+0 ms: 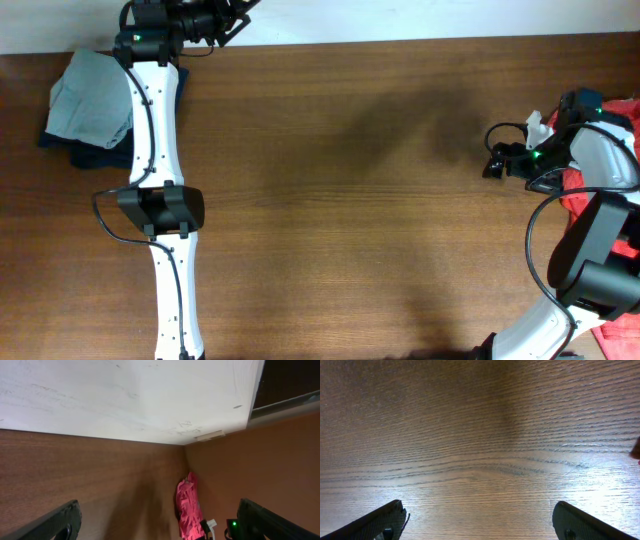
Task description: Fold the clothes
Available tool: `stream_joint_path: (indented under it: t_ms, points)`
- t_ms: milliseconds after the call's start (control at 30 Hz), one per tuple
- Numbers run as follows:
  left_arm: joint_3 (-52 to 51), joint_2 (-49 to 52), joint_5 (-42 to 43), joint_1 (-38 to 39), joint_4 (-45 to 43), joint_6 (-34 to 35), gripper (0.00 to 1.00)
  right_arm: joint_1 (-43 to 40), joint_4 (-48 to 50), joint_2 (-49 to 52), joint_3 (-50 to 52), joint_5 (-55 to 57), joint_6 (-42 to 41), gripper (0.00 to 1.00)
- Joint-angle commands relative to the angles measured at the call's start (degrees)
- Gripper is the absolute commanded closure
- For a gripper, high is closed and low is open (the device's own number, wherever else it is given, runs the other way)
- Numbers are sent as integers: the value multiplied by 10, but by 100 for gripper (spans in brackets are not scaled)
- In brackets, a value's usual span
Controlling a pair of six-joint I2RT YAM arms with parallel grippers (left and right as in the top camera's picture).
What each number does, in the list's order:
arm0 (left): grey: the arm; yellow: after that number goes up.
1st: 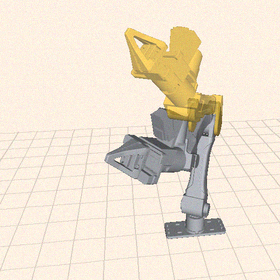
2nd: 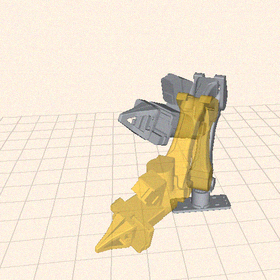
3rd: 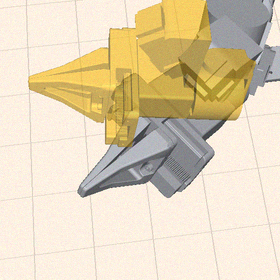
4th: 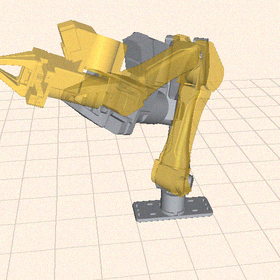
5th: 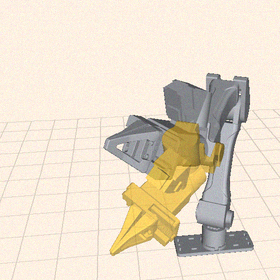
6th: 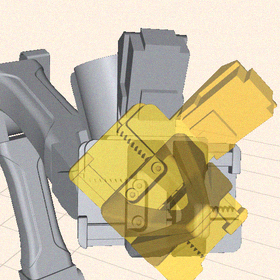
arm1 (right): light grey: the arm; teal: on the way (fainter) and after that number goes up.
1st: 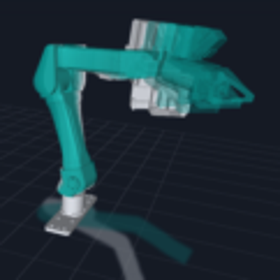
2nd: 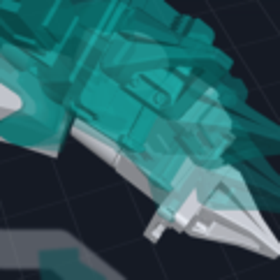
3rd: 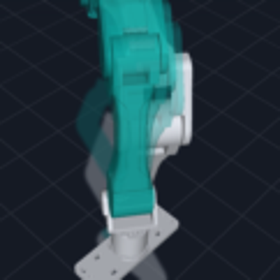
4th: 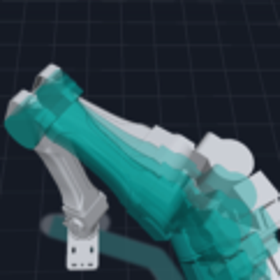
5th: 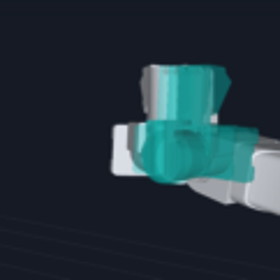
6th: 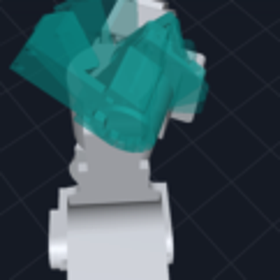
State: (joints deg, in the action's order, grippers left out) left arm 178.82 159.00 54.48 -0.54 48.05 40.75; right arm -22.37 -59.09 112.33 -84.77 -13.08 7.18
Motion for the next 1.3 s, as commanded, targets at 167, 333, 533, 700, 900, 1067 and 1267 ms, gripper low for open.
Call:
stream_joint_path:
  t_ms: [167,333,533,700,900,1067,1267]
  points:
    - [1,-21,2,0,1,-5,1,-2,0,5,3,5,-6,1]
    - [1,-21,2,0,1,-5,1,6,0,-27,3,5,-6,1]
    - [1,-21,2,0,1,-5,1,47,0,-131,3,5,-6,1]
    - [1,-21,2,0,1,-5,1,108,0,-249,3,5,-6,1]
    - [1,-21,2,0,1,-5,1,191,0,-401,3,5,-6,1]
    - [1,-21,2,0,1,-5,1,256,-20,-528,3,5,-6,1]
    - [1,-21,2,0,1,-5,1,325,-26,-700,3,18,-2,1]
